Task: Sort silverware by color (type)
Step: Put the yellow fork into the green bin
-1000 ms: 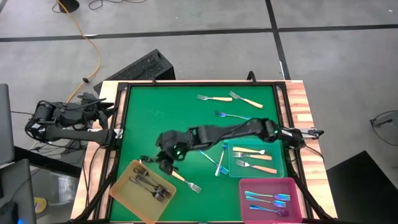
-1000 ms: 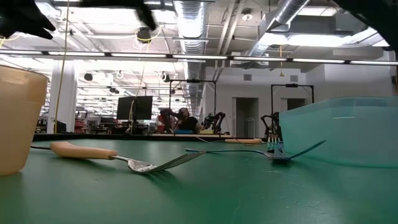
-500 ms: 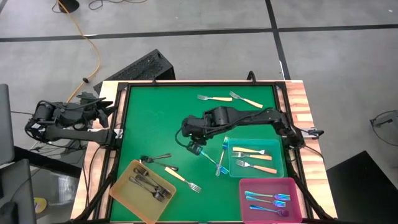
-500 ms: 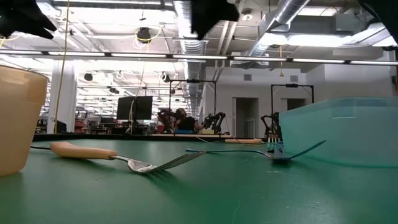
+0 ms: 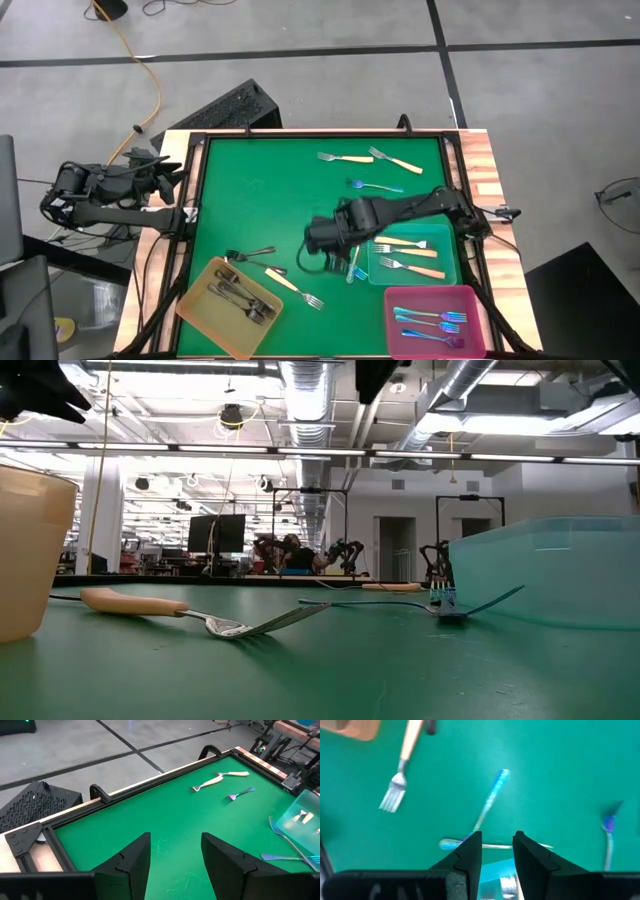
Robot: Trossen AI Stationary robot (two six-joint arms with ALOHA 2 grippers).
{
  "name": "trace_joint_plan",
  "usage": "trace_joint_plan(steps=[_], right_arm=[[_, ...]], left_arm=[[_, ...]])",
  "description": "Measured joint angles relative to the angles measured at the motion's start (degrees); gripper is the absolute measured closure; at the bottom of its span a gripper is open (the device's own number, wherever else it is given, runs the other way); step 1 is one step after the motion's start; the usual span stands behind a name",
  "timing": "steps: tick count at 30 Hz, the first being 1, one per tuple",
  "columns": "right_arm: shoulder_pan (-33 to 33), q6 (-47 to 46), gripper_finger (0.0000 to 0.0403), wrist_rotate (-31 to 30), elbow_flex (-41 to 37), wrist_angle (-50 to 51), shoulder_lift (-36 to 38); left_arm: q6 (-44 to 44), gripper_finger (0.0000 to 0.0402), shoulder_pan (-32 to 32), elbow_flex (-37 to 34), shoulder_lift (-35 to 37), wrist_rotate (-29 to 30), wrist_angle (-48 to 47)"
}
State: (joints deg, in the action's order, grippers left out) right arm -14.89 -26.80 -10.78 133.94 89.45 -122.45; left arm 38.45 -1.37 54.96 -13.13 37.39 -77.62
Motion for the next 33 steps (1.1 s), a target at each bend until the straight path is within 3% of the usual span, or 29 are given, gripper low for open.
trace_joint_plan(steps=[6,12,18,25,33], right_arm=[[-4.99,-4.61,0.0273,-7.04,-2.56,-15.86,-1.42],[-6.65,-3.45,0.0273,-11.18,-11.3,-32.63,-3.03],[-7.08,-7.98,0.0273,-10.21,-16.09,-39.37,-6.63],[-7.93,-14.64,0.0273,-7.52,-16.12,-47.87,-14.22],[-9.16,-19.78,0.0273,-5.44,-15.92,-50.36,-19.56]], left_arm=[[0.4,0.0243,0.0,0.0,0.0,0.47,0.1],[0.4,0.0243,0.0,0.0,0.0,0.55,-0.07],[0.4,0.0243,0.0,0.0,0.02,0.57,-0.13],[0.38,0.0243,-0.02,0.0,-0.02,0.41,-1.32],[0.38,0.0243,-0.02,0.0,0.0,-0.47,-2.75]])
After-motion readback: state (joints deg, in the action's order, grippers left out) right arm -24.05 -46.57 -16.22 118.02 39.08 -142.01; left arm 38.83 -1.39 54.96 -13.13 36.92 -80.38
